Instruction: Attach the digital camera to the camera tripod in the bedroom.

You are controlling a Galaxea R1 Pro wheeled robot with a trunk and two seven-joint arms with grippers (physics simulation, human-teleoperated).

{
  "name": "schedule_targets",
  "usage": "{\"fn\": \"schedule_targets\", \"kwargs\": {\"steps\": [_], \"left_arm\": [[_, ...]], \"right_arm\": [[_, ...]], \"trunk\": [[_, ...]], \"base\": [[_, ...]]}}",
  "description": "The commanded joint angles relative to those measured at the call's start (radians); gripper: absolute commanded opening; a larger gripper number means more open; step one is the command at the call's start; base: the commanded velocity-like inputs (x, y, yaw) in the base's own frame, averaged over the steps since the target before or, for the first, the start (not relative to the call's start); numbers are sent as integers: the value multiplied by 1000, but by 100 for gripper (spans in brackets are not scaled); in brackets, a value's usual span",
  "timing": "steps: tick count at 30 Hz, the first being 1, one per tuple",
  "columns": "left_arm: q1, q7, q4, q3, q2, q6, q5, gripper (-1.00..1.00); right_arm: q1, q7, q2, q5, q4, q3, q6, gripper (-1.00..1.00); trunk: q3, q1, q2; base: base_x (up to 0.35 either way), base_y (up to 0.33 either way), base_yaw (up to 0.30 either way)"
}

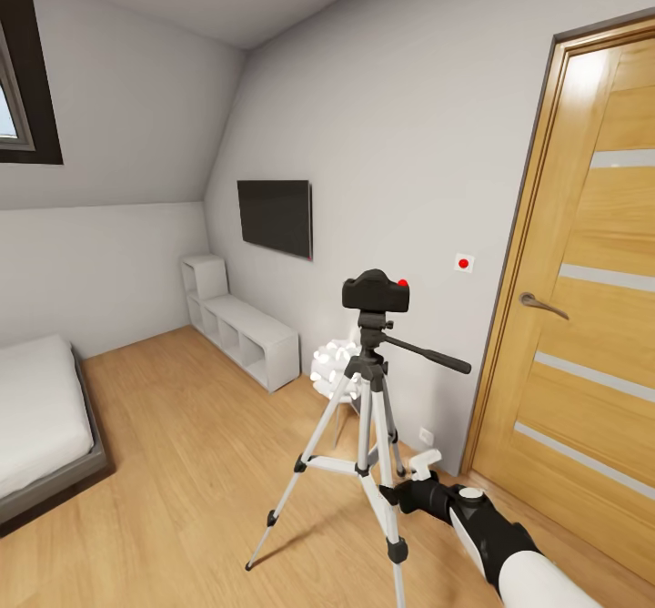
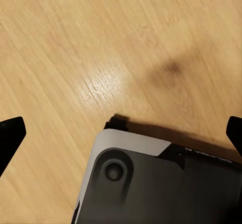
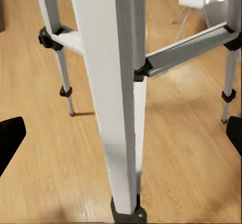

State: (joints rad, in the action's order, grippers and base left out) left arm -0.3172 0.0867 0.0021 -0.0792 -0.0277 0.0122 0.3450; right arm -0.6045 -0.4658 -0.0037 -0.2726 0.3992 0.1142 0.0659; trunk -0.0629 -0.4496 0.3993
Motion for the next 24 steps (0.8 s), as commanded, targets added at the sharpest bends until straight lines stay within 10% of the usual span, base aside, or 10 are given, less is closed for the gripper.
{"fn": "schedule_targets", "kwargs": {"steps": [1,10,24], "left_arm": [[0,2,0,-8,0,1,8,100],[0,2,0,-9,0,1,8,100],[0,2,1,-8,-2,2,8,100]], "right_arm": [[0,-8,-12,-5,1,9,6,100],[0,-12,-138,-1,-34,41,7,100],[0,-1,-206,-7,-305,49,-87,100]], "trunk": [[0,0,1],[0,0,1],[0,0,1]], "base": [[0,0,0],[0,0,0],[0,0,0]]}}
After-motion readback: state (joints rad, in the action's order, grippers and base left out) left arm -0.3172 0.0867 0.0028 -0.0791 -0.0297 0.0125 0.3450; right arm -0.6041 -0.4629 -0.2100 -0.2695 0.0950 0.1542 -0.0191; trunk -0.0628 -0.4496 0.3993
